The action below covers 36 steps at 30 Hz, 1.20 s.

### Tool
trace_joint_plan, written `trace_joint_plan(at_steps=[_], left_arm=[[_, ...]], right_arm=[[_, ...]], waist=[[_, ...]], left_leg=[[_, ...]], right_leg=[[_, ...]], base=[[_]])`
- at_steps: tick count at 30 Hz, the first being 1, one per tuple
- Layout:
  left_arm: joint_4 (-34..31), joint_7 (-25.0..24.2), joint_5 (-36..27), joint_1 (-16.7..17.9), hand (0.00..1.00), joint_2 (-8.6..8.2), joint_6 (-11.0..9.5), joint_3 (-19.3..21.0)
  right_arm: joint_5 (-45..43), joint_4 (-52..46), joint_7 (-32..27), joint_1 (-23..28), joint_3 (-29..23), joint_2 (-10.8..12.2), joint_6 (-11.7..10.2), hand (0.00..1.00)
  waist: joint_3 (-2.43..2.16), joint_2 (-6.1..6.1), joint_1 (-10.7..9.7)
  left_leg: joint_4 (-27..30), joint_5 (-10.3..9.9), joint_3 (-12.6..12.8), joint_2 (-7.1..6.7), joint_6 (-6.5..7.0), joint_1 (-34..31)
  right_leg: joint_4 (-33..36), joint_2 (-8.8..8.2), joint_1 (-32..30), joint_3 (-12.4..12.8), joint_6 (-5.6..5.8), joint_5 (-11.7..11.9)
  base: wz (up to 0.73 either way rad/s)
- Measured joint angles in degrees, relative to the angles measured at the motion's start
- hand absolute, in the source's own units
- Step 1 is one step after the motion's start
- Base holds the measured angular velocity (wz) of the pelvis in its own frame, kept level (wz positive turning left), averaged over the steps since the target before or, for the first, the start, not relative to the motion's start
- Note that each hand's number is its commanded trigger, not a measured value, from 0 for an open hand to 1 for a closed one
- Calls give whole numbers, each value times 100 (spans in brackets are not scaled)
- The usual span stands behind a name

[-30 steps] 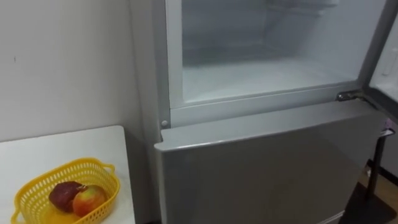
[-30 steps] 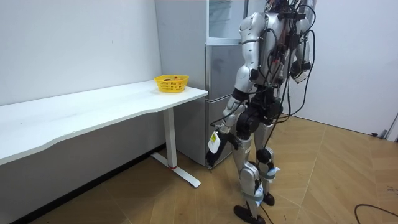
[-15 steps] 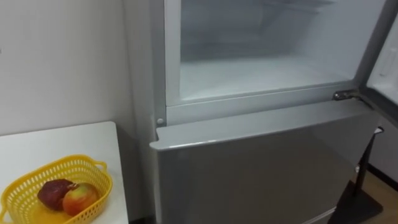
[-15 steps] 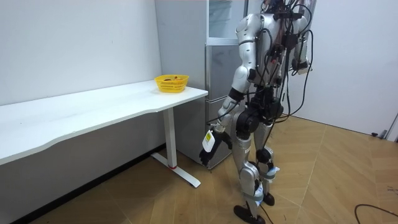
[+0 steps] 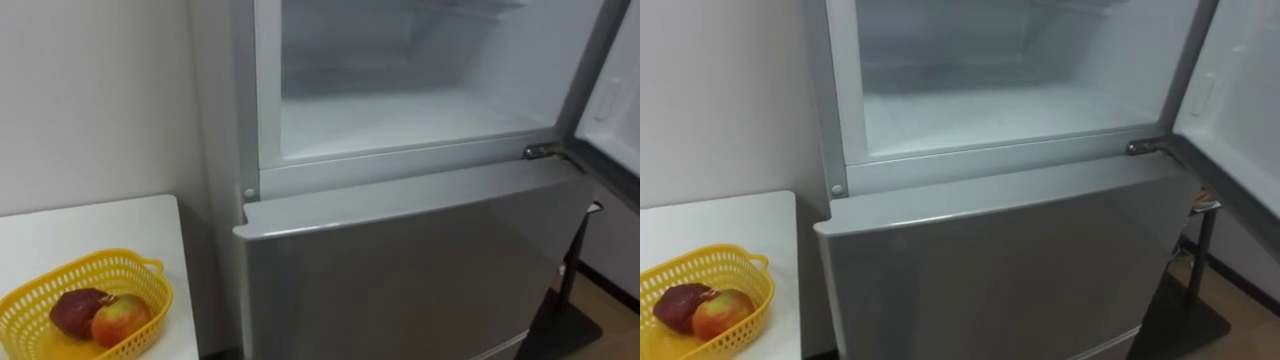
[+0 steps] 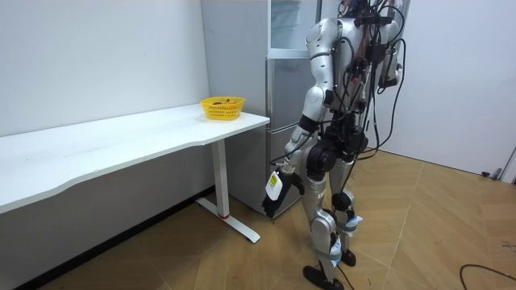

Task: Retrieve from the upper fridge

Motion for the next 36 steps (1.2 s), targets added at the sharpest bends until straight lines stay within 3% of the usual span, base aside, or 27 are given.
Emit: trace_joint_plan(at_steps=[10,14,20,24,28,36], left_arm=[[14,16,9,38,0,-30,27,-2],[19,7,86,38,0,-102,112,0],[40,-17,97,71,0,-138,206,1],[89,-20,101,80,0,-133,241,3],[97,-131,102,80,0,-114,241,5],[295,-237,53,39,0,44,252,-32]], right_arm=[[-45,-377,640,39,71,0,37,0],[-84,-392,990,38,344,-2,70,0],[-787,-383,1867,12,747,-51,543,0],[-1278,-374,2337,14,821,-99,715,0],[-1788,-371,2896,20,952,-202,938,0],[-2782,-361,4157,21,1732,-749,1175,0]], waist=[[6,98,171],[4,99,238],[11,31,291],[21,-15,297],[18,-134,291],[3,-241,435]], left_leg=[[-4,-2,-8,0,0,7],[-2,-1,-5,6,-1,15],[2,0,-61,7,-2,105],[2,3,-62,10,-8,106],[13,7,-62,17,-14,102],[11,-8,-76,36,-35,169]], right_leg=[[6,0,34,-24,2,6],[7,3,70,-26,-7,14],[0,-2,137,-60,-8,12],[2,-3,123,-64,-14,8],[5,-4,129,-91,-24,13],[-40,0,228,-140,-40,40]], base=[[0],[-1],[3],[-1],[0],[0]])
